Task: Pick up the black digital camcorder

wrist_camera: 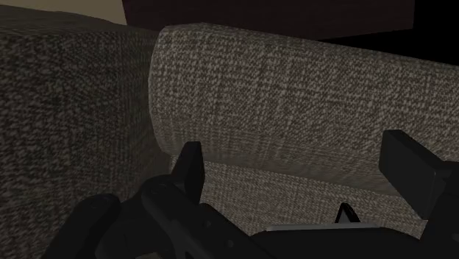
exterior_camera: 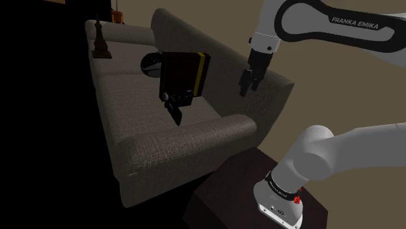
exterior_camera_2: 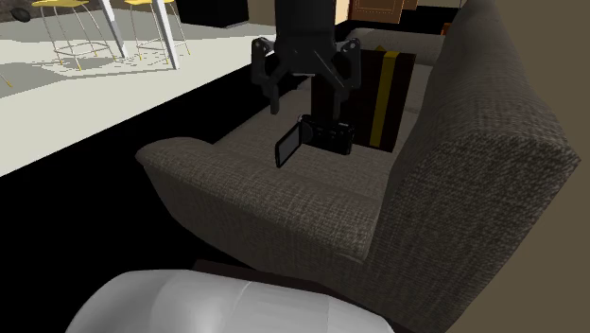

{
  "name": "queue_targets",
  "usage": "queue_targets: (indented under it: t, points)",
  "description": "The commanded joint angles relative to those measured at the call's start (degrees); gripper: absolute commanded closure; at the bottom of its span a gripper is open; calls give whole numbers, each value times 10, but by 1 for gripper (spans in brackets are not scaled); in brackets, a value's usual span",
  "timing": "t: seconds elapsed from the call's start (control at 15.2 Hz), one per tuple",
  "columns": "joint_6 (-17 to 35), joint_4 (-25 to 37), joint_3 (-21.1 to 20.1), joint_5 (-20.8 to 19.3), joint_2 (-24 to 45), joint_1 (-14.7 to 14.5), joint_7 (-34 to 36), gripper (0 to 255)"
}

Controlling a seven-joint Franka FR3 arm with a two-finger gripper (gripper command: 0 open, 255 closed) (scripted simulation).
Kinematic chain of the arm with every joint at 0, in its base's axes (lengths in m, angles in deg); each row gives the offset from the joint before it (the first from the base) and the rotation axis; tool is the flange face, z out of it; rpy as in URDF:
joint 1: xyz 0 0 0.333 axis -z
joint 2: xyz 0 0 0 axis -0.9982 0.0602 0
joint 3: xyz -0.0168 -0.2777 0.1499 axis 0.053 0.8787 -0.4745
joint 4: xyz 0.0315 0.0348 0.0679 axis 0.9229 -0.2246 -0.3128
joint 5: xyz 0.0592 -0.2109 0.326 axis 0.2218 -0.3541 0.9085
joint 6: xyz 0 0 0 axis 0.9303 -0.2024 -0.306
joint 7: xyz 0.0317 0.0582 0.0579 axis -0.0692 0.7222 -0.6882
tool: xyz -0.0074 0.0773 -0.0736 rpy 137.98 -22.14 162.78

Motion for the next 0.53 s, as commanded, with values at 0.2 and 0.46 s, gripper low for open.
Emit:
queue_targets:
  t: [0.2, 0.46]
  points:
    - [57, -4, -11, 14, 47, -1, 27, 0]
    - [130, 2, -26, 30, 119, -3, 59, 0]
